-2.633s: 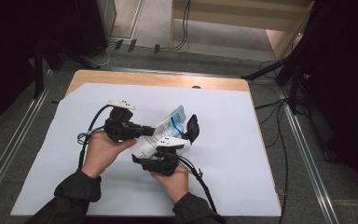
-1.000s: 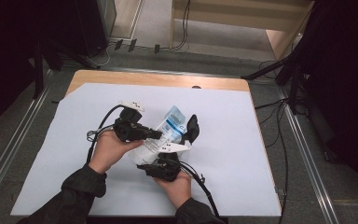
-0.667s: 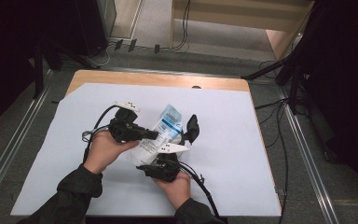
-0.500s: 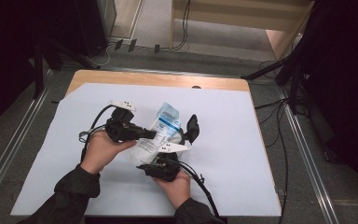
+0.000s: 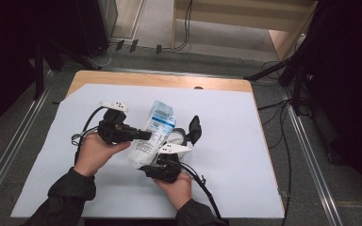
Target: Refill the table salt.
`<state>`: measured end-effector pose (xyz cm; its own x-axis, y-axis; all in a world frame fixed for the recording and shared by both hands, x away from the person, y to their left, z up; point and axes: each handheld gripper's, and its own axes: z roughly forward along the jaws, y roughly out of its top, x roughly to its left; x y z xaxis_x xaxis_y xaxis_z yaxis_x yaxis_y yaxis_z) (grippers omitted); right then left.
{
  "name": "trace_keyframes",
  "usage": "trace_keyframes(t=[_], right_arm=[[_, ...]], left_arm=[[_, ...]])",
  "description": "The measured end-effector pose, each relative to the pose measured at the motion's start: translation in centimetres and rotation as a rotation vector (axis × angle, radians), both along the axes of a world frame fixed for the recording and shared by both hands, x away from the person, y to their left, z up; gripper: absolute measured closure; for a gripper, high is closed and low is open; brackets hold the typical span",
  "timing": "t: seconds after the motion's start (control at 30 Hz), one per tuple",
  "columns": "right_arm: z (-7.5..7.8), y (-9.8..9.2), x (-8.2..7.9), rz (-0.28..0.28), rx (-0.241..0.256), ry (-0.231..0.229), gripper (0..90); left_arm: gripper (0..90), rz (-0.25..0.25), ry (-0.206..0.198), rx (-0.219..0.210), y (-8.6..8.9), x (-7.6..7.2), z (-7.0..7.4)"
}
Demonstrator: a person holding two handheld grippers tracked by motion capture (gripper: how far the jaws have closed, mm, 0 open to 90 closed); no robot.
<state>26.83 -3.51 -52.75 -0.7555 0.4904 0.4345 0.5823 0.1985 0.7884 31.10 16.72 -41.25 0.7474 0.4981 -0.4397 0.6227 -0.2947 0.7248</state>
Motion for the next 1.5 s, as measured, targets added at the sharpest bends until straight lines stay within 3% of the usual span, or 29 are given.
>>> trace_keyframes(t=[0.47, 0.87, 1.3, 1.5], right_arm=[[0.2, 0.0, 0.0, -0.006, 0.001, 0.007, 60.0], [0.3, -0.3, 0.3, -0.021, -0.002, 0.007, 60.0], [1.2, -0.7, 0.2, 0.004, -0.040, -0.044, 58.5], [1.7, -1.2, -0.2, 0.021, -0.067, -0.054, 57.7]], left_arm=[[90.0, -0.022, -0.031, 0.005, 1.7, -1.1, 0.6], [90.0, -0.053, -0.026, 0.003, 2.6, -1.7, 0.9], [90.0, -0.022, -0.060, -0.030, 3.0, -1.8, 1.9], [90.0, -0.004, -0.076, -0.024, 3.4, -1.8, 2.2]])
